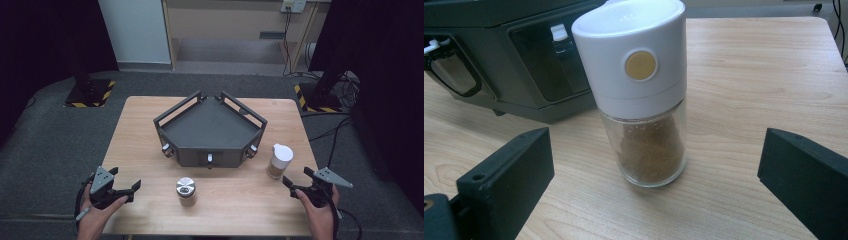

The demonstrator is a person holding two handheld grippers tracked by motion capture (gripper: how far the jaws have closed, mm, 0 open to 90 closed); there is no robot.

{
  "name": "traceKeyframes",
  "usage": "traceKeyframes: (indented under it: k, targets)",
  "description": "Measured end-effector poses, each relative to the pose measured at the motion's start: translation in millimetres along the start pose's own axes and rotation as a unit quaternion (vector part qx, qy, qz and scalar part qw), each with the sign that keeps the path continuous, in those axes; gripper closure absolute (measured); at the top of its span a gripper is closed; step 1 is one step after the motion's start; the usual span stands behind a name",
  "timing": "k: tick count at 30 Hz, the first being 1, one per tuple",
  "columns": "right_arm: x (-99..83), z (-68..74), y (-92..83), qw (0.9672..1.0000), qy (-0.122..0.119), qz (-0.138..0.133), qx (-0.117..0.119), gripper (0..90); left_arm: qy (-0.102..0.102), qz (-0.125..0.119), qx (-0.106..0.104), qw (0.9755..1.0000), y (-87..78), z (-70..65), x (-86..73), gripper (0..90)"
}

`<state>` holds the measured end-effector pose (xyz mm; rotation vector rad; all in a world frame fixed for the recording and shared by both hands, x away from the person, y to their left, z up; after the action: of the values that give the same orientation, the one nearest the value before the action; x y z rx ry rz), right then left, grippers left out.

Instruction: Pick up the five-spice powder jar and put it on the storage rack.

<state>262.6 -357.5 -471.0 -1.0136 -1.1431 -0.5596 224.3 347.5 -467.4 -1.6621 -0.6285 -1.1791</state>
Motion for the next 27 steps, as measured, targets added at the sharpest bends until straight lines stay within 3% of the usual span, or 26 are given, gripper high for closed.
traceKeyframes:
  k: [10,18,27]
  targets:
    - [-0.5,-1.4,-1.7,1.0,0.001,-0.003,-0.002,1.9,0.021,-0.011,-0.026,0.9994,-3.5,4.7,-1.2,1.9]
    - [-0.5,-1.3,-1.7,1.0,0.002,-0.003,-0.002,1.9,0.05,-0.012,-0.063,0.9967,-3.2,6.6,-0.5,2.7]
    - [-0.6,-2.0,-1.7,1.0,0.003,-0.002,-0.001,1.9,0.071,-0.01,-0.082,0.9941,-1.3,4.6,0.5,3.1]
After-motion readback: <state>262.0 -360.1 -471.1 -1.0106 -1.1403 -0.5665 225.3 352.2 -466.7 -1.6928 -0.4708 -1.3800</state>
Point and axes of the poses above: each handheld gripper's, and its own axes: y roughly forward along the jaws, x roughly out of its top, z roughly to its left, the point moved 5 cm from there along y, roughly forward along the jaws, and after that the axes turned 4 degrees about -y, right-handed, at the moved point
